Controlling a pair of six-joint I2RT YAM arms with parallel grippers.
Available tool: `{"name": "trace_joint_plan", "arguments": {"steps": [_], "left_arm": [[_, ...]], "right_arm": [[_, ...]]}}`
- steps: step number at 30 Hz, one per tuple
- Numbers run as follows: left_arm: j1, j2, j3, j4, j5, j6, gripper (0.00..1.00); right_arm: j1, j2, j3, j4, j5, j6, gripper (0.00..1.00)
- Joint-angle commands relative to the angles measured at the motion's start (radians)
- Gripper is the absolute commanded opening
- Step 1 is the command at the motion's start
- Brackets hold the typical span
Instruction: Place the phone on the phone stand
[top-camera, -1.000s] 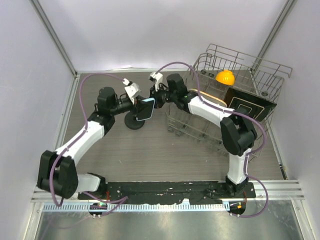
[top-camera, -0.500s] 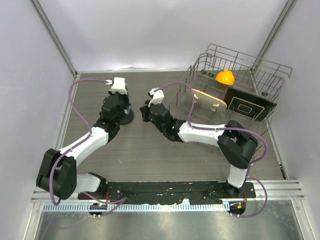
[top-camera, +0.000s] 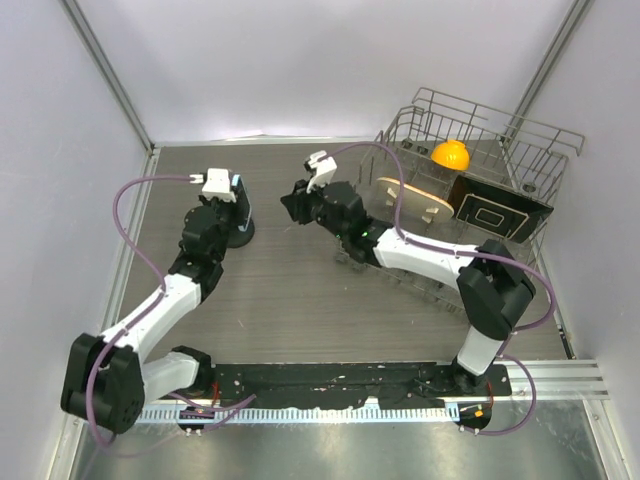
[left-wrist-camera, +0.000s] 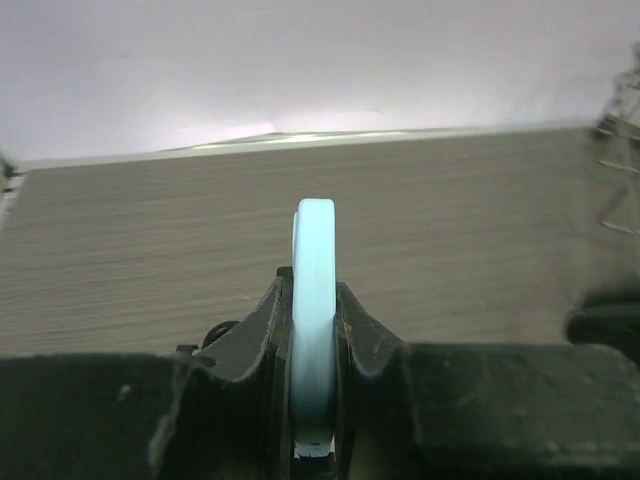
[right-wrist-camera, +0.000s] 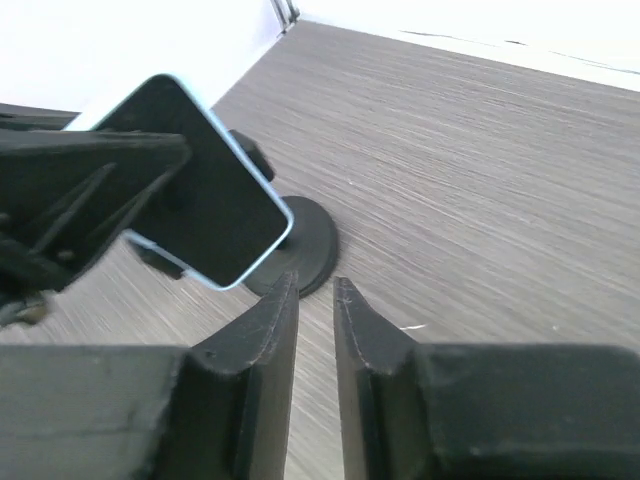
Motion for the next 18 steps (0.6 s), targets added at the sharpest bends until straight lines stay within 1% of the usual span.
{"name": "trace_joint_plan", "arguments": {"steps": [1, 3, 4, 6, 8, 9, 10, 12, 13, 16, 18], "left_arm": [[0.001, -0.15, 0.024, -0.164, 0.343, -0.033, 0.0], [0.0, -0.192, 0.031, -0.22, 0.436, -0.029, 0.0], [0.001, -0.236, 0.034, -0.242, 0.506, -0.021, 0.0], [0.003, -0.271, 0.04, -0.312, 0.554, 0.014, 0.0], [0.003, -0.299, 0.054, -0.363, 0.59, 0.034, 0.0], [0.003, -0.305, 0.057, -0.406, 0.613, 0.054, 0.0], [0.003, -0.313, 0.055, -0.419, 0.672, 0.054, 0.0], [0.012, -0.331, 0.046, -0.42, 0.738, 0.054, 0.0], [0.012, -0.335, 0.037, -0.419, 0.763, 0.054, 0.0], [0.016, -0.335, 0.034, -0.417, 0.834, 0.054, 0.0], [0.023, -0.328, 0.034, -0.413, 0.852, 0.054, 0.0]], "right_arm": [[-0.07, -0.047, 0.017, -0.055, -0.377, -0.218, 0.46], [-0.095, -0.041, 0.015, -0.089, -0.512, -0.264, 0.65], [-0.099, -0.037, 0.018, -0.103, -0.548, -0.304, 0.73], [-0.118, -0.024, 0.003, -0.092, -0.632, -0.346, 0.81], [-0.132, -0.005, -0.003, -0.072, -0.702, -0.369, 0.82], [-0.139, 0.003, -0.012, -0.039, -0.794, -0.373, 0.82], [-0.151, 0.009, -0.018, -0.022, -0.844, -0.381, 0.83], [-0.165, 0.037, -0.026, 0.011, -0.942, -0.398, 0.82], [-0.168, 0.048, -0.023, 0.005, -1.029, -0.411, 0.81], [-0.172, 0.089, -0.003, -0.044, -1.137, -0.444, 0.77], [-0.173, 0.12, 0.015, -0.06, -1.166, -0.442, 0.74]]}}
